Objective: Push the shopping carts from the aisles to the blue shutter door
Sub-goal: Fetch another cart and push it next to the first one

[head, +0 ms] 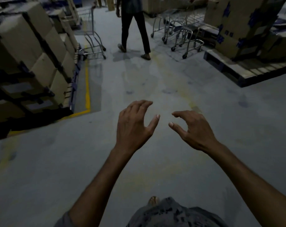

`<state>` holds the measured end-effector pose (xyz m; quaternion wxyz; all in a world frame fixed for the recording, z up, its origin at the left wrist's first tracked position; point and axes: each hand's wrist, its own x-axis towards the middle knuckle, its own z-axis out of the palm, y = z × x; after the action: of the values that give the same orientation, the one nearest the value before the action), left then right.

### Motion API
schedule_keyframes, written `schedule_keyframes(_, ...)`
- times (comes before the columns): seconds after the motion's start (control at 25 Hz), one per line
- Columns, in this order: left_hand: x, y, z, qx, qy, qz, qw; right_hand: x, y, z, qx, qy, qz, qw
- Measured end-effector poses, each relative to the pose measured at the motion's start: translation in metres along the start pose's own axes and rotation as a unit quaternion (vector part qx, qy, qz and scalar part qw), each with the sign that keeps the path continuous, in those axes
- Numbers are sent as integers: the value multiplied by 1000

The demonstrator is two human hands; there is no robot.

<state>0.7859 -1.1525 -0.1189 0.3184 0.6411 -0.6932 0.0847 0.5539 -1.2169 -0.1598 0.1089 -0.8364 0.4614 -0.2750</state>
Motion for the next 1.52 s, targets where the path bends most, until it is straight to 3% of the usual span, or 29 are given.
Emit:
schedule_keyframes(0.44, 206, -104, 126, -36, -60, -9, 998, 219, 51, 7, -82, 97, -43, 991)
schedule_keyframes(0.68, 346, -122, 206, -59, -61, -25, 996, 358, 162, 39, -28, 74, -11, 997)
schedule_keyframes(1.04, 540, -142, 255, -180, -14, -61, 982, 563, 288, 70, 87, 39, 26, 995)
schedule_keyframes(1.32, 655, -222, 344, -155, -46, -59, 985, 692, 336, 111, 75, 44, 12, 996)
schedule_keyframes(1.52, 755, -301, 415, -123, -97, -42, 987, 801, 340, 120, -9, 87, -36, 996)
